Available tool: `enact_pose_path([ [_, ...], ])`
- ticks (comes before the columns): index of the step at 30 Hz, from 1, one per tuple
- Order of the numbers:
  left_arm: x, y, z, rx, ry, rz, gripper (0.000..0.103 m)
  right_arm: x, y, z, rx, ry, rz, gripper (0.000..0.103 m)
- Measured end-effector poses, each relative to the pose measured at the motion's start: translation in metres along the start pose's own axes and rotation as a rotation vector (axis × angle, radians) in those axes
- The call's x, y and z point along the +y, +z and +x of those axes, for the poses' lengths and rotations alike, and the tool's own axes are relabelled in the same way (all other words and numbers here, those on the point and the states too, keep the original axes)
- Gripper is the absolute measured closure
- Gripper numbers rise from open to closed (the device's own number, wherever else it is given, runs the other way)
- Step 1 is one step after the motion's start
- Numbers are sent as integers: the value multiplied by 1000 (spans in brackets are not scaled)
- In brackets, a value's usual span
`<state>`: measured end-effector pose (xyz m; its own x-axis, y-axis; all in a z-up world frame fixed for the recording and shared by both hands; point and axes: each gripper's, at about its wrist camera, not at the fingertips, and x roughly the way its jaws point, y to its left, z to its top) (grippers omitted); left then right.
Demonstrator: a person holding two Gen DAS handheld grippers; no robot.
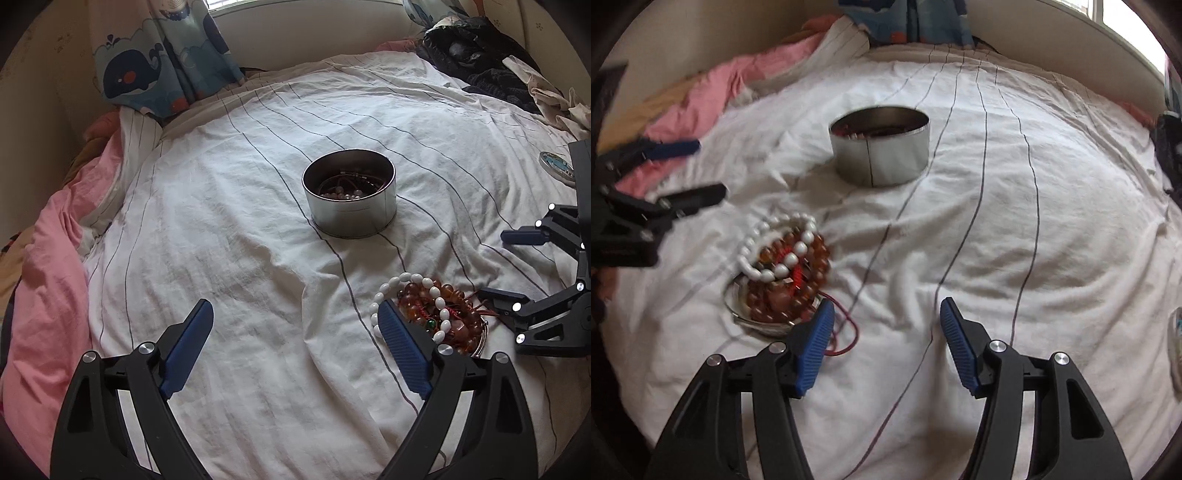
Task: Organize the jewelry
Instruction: 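Move both open tools back toward the remaining jewelry pile, then position the left tool over the white bead bracelet while the right moves to the amber beads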
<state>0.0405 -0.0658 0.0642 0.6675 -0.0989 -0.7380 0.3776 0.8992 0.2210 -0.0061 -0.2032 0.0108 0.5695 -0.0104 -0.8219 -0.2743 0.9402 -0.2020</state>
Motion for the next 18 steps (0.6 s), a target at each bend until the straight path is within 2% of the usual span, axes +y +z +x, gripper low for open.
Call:
enact_pose_path([
  [2,-1,1,1,-1,-3,4,16,-3,0,-2,-21,-83,10,33],
  [4,-3,1,0,-4,0,11,16,-19,1,-4,-38,-239,50,34],
  [5,-4,1,0,-5,0,15,16,-30,0,-4,-36,-290,77,34],
  [7,-4,1,0,-5,-2,18,16,-52,-3,-10,-44,-314,158,34],
  [8,-4,1,0,-5,-5,19,16,-59,-3,-17,-74,-266,194,34],
  [11,-6,0,0,-10,-18,32,16,-58,2,-37,-190,30,239,33],
  [12,-7,0,1,-10,-19,43,16,-51,5,-36,-193,125,227,33],
  [13,-10,-1,2,-9,-19,56,16,-42,7,-34,-180,173,201,33],
  [18,-26,-4,12,14,38,140,16,5,18,-16,-121,162,77,33],
])
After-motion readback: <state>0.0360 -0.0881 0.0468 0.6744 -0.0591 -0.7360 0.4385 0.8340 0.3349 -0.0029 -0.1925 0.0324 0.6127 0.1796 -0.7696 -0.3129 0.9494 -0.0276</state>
